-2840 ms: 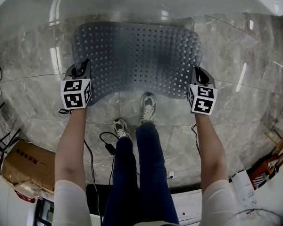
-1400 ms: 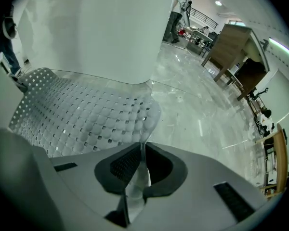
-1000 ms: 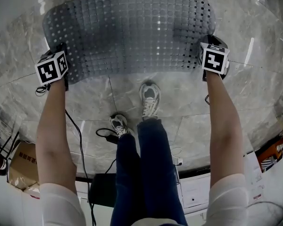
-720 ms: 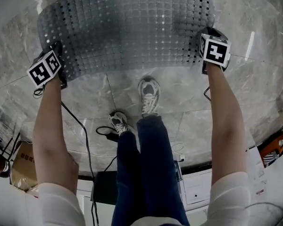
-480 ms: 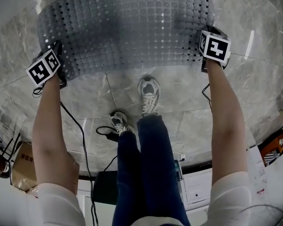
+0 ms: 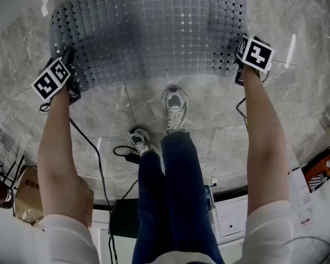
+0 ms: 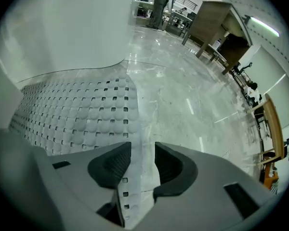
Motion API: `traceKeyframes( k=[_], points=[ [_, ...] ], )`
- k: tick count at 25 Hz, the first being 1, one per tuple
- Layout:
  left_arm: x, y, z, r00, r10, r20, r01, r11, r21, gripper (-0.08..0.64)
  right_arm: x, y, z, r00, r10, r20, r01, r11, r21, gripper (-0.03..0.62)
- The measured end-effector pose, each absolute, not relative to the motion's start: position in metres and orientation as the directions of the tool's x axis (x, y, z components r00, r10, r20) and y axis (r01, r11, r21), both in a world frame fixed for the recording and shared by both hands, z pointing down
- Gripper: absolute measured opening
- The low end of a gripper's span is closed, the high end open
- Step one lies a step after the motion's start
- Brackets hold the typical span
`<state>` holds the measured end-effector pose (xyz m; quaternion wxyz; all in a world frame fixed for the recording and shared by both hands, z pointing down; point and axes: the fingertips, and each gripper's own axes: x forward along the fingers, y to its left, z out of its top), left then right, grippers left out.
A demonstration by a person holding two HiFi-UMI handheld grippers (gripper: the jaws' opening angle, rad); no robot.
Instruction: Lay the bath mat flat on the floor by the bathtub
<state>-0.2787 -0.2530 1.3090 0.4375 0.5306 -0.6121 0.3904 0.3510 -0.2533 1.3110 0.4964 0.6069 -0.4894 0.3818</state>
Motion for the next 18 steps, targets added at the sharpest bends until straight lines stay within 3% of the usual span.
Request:
traceKeyframes(
  k=[11, 18],
  points=[
    [-0.296, -0.243, 1.282, -0.072, -0.325, 0.943, -0.979, 0.206, -0.003, 0.353, 0.324, -0.255, 1.291, 0.196, -0.23, 0.953, -0.98, -0.075, 0.184, 0.181],
    [-0.287, -0.254, 1.256, -0.043, -0.306, 0.951, -0.957, 0.287, 0.049, 0.347, 0.303, -0.263, 1.266, 0.139, -0.24, 0.961, -0.983, -0.149, 0.105, 0.156]
  ],
)
